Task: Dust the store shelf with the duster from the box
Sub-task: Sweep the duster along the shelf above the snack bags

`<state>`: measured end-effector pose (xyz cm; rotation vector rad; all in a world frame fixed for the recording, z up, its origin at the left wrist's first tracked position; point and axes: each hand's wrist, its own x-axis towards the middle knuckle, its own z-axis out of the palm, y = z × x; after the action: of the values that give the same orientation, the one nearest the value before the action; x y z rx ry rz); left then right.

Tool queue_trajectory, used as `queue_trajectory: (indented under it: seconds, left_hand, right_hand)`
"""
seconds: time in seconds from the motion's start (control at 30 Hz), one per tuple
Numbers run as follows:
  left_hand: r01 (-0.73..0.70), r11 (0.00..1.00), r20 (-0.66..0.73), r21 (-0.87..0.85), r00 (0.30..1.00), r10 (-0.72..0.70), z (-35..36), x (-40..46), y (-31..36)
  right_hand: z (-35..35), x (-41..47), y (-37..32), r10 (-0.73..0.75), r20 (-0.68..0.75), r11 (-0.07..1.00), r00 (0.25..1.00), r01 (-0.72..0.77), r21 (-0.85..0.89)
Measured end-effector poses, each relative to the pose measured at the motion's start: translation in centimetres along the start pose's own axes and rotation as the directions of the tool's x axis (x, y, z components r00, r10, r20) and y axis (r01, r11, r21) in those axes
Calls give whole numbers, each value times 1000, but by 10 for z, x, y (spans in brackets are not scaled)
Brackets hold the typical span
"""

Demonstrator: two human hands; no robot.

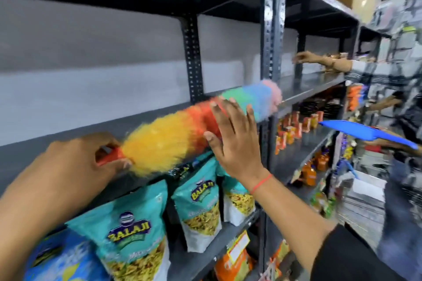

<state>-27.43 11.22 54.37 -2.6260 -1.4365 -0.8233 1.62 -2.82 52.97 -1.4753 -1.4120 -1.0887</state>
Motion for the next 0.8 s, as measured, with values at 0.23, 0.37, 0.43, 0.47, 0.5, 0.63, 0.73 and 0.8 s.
queue_trajectory:
  seconds: [0.23,0.37,0.43,0.47,0.5,0.63,0.73,0.8]
  left_hand:
    - [66,998,-204,24,977,-60,-56,-38,10]
    - [88,996,-182,-23,979,-91,-76,-30,26]
    - [111,993,-162,-49,980,-118,-76,-19,31]
    - [123,991,-142,-44,982,-128,-76,-15,34]
    - [115,993,-140,-35,983,-119,-74,-10,34]
    - [82,997,-121,0,989,-81,-71,0,33]
    - [37,999,-102,34,994,-33,-69,1,32]
    - [-1,998,-104,58,995,7,-66,2,28]
  right_hand:
    - [46,3,-51,-79,-32,987,996,83,136]
    - [66,11,-72,-12,-14,985,1000,15,169]
    - [73,15,-84,64,37,974,997,-70,216]
    - [76,17,-90,106,73,959,992,-122,255]
    - [78,19,-95,139,104,944,985,-163,288]
    - [82,26,-105,163,161,939,973,-203,277]
    - [82,28,-105,141,198,964,970,-180,196]
    - [81,29,-105,136,212,970,968,-173,169]
